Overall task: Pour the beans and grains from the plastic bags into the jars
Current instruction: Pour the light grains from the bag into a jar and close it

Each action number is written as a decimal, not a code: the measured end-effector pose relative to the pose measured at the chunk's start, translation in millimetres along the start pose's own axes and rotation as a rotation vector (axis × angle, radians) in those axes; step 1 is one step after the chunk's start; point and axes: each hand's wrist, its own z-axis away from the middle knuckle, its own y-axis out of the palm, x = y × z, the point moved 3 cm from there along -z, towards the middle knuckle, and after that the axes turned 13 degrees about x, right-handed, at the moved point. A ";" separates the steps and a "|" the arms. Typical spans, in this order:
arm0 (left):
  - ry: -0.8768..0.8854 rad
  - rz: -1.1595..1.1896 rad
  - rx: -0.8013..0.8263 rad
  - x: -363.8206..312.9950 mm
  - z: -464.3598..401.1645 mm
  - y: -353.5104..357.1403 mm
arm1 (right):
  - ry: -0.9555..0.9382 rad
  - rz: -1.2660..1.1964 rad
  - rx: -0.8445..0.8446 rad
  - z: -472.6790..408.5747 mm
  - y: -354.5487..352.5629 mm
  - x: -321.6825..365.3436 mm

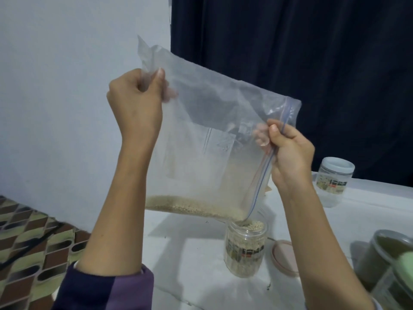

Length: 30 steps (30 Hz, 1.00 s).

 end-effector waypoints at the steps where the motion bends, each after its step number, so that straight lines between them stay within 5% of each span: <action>1: 0.005 -0.007 0.001 0.2 -0.3 1.0 | 0.010 0.020 0.027 1.3 1.6 -2.0; 30: 0.007 0.028 0.037 -0.9 -1.3 -3.0 | -0.019 -0.007 0.031 -3.8 -3.6 -0.8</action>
